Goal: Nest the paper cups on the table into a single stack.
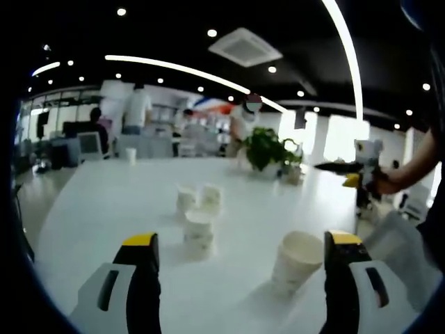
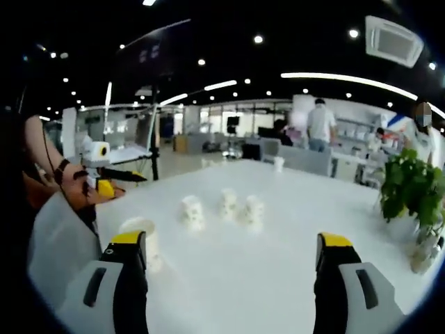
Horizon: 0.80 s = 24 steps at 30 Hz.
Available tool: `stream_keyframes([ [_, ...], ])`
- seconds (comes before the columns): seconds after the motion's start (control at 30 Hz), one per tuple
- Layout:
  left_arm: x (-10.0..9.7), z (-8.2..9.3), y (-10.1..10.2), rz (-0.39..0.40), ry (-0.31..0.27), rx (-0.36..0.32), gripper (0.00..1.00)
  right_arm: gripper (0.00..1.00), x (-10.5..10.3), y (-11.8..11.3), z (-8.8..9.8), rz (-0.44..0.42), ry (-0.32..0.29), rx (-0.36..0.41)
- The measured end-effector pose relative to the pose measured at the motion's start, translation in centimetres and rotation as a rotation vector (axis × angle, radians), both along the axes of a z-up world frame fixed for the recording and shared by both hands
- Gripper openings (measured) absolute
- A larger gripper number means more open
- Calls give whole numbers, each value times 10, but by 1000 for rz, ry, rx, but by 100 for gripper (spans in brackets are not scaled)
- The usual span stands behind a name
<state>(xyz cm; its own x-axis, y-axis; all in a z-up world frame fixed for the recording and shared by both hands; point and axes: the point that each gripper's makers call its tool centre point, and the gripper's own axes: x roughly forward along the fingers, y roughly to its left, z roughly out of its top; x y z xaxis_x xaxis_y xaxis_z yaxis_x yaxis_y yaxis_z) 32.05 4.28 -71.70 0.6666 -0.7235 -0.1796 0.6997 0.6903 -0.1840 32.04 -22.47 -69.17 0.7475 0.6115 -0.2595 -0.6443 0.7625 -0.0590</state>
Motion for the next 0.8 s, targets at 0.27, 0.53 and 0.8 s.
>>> stream_keyframes([
  [0.27,0,0,-2,0,3,-9,97,100,-3,-1,-6,-2,25,-15],
  [0.53,17,-15,6,48,39,18,94,99,-4,1,-7,-1,28,-7],
  [0.8,39,-22,2,63,50,7,93,97,-6,7,-14,9,39,0],
])
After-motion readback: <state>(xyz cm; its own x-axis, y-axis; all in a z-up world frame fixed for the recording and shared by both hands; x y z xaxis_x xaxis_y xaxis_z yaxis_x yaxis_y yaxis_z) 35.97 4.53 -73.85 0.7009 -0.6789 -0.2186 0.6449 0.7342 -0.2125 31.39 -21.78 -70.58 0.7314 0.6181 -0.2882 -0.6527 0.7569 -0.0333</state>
